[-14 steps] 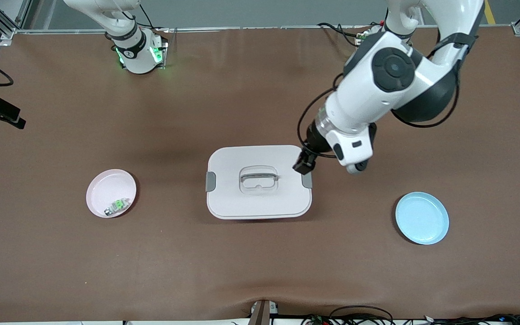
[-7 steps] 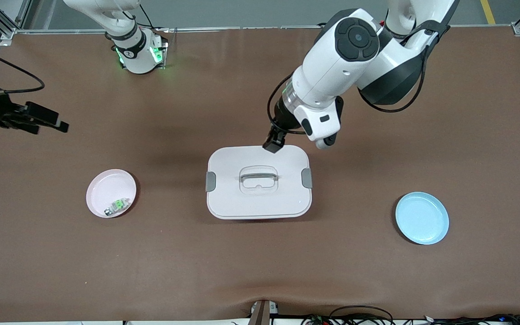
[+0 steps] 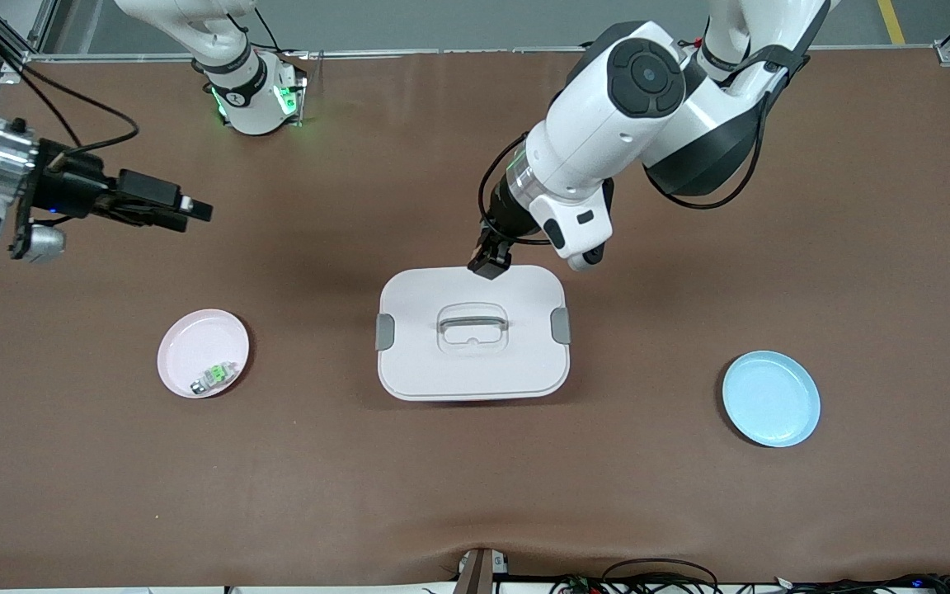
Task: Transfer orange switch to right arm and place
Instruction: 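Hold the switch above the box while the right gripper reaches toward it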
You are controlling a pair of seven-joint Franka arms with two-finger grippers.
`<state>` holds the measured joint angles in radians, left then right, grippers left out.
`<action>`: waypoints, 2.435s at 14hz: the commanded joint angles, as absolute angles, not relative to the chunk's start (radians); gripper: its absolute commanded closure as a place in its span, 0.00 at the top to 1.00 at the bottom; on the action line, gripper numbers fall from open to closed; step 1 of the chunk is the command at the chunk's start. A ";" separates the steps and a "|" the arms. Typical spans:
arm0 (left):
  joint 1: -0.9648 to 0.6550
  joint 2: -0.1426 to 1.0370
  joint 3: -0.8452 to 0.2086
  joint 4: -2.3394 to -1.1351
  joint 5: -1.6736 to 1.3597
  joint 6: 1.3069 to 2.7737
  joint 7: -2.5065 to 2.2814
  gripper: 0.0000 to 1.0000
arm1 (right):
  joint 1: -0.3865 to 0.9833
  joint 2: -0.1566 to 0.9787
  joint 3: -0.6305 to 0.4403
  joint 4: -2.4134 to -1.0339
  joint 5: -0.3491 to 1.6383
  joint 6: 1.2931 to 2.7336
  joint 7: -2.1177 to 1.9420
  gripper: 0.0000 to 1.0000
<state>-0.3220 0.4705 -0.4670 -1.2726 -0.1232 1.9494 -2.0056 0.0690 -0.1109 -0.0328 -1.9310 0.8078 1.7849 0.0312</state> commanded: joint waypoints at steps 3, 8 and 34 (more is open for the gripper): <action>-0.322 0.485 -0.459 -1.261 -0.138 1.997 -2.008 0.00 | 0.220 -0.245 -0.037 -2.153 1.021 2.007 0.025 1.00; -0.318 0.491 -0.456 -1.269 -0.127 1.993 -2.010 0.00 | 0.476 -0.212 -0.038 -2.195 1.265 2.380 0.018 1.00; -0.281 0.555 -0.459 -1.267 -0.137 2.016 -2.039 0.00 | 0.707 0.383 -0.040 -1.704 1.506 2.684 -0.255 1.00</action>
